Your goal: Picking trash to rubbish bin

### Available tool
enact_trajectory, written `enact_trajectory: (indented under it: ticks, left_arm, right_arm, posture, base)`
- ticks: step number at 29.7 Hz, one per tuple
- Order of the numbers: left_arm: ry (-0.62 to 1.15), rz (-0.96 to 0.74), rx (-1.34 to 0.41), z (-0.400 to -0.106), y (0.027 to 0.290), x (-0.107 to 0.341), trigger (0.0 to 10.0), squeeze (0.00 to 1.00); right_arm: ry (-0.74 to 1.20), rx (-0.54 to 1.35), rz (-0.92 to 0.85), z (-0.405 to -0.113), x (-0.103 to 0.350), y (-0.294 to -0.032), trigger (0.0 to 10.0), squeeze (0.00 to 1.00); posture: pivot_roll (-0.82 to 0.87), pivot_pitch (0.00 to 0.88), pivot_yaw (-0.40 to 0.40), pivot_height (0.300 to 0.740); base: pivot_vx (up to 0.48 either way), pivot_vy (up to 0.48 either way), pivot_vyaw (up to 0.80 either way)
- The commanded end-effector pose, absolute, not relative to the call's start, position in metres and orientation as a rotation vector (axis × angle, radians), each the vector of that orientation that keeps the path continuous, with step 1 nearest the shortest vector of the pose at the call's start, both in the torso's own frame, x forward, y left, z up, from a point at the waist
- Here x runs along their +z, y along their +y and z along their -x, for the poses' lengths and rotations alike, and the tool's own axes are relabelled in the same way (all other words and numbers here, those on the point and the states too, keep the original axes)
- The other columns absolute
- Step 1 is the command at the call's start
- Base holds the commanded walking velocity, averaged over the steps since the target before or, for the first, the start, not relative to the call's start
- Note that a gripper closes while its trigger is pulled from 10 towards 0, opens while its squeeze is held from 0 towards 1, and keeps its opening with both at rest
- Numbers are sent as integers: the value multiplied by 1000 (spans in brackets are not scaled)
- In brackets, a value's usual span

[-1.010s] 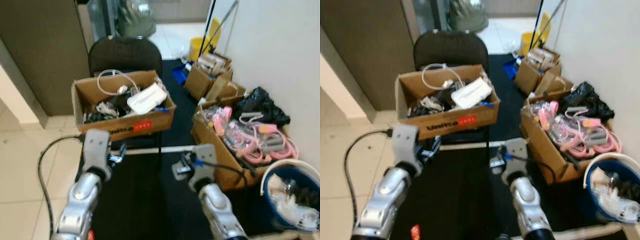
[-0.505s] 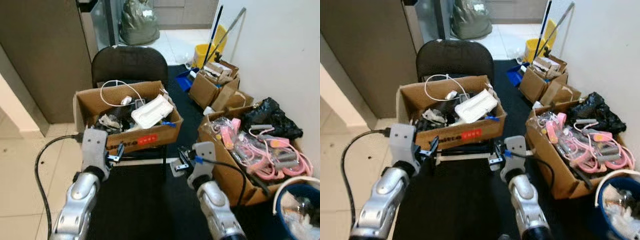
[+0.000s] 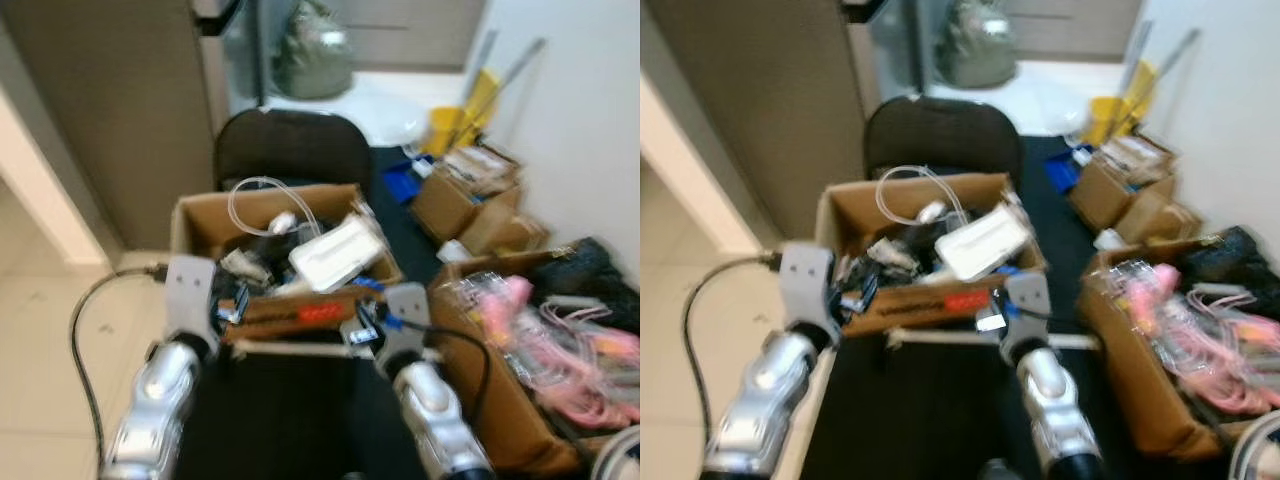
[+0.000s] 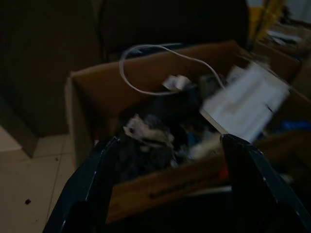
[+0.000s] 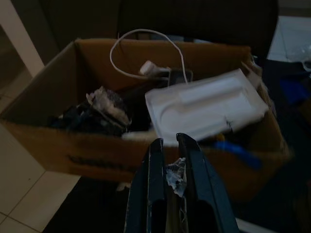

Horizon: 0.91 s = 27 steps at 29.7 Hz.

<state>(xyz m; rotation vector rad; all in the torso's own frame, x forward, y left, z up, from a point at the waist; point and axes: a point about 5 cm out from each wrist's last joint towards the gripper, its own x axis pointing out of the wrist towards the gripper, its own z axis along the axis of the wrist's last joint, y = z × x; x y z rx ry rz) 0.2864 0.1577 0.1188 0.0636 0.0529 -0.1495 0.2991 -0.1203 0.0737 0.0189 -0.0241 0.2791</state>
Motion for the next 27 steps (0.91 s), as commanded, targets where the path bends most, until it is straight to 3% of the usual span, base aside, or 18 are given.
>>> enact_trajectory:
  ticks: [1,27]
  left_arm:
    - [58,-66,-150,-285,159,118,10000,0]
    - [61,-64,-149,-284,160,117,10000,0]
  right_arm:
    - [-28,276,-48,-297,73,-120,10000,0]
    - [-35,273,-43,-301,75,-123,10000,0]
  posture:
    - [39,113,-27,740]
    - [40,118,-28,740]
  base:
    - [364,0,0]
    - [366,0,0]
